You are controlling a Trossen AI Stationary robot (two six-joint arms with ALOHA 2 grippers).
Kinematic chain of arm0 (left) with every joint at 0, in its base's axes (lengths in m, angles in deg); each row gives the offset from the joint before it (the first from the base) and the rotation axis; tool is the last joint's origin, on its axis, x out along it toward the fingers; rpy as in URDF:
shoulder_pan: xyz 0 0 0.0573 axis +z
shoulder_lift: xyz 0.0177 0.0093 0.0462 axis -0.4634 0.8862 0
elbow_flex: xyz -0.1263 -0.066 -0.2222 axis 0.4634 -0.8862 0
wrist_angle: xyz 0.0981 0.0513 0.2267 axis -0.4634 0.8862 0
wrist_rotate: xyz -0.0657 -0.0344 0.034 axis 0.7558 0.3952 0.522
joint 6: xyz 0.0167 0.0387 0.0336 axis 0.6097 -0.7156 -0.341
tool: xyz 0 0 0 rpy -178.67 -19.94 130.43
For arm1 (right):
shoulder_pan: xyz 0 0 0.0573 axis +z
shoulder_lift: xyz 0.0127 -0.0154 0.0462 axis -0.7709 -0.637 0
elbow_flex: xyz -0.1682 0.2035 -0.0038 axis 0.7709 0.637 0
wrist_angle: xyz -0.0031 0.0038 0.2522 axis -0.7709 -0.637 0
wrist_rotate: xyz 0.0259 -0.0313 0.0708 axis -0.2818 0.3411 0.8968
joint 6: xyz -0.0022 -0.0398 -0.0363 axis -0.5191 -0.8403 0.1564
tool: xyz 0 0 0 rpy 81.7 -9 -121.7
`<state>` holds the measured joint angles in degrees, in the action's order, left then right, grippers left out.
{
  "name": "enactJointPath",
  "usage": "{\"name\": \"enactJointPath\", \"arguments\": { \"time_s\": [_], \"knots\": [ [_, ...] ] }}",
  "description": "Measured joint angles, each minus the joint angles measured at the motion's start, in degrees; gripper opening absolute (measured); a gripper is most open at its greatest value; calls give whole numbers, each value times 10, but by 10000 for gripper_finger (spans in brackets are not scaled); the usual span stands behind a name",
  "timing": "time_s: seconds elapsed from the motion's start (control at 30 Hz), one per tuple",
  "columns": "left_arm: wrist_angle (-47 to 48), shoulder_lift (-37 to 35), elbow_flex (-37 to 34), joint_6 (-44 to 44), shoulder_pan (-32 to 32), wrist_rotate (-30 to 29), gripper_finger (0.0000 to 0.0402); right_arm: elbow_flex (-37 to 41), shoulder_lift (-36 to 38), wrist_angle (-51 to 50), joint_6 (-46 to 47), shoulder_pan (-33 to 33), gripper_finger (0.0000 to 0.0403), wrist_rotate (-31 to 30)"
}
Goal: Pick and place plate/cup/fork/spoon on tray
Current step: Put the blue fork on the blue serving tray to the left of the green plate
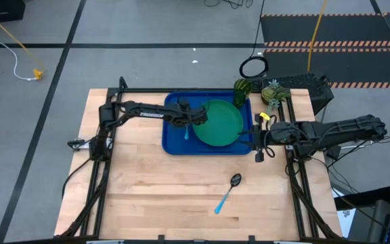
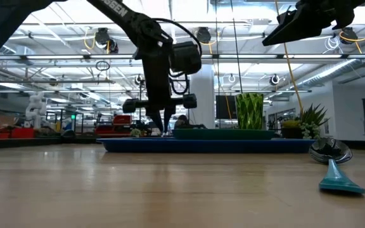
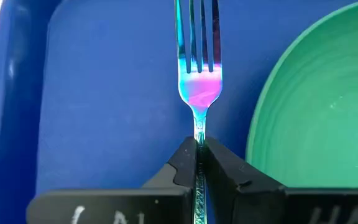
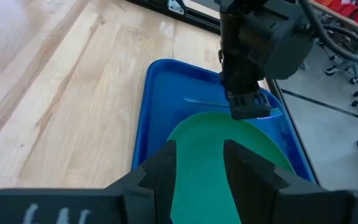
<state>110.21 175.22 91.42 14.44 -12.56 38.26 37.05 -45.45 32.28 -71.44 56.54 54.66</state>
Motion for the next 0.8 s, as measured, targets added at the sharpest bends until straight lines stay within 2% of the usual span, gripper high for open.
{"name": "enactJointPath", "arguments": {
  "time_s": [0.8],
  "knots": [
    [-29, 17, 0, 1, 8, -9, 21, 0, 0, -5, 10, 0, 125, 0]
  ]
}}
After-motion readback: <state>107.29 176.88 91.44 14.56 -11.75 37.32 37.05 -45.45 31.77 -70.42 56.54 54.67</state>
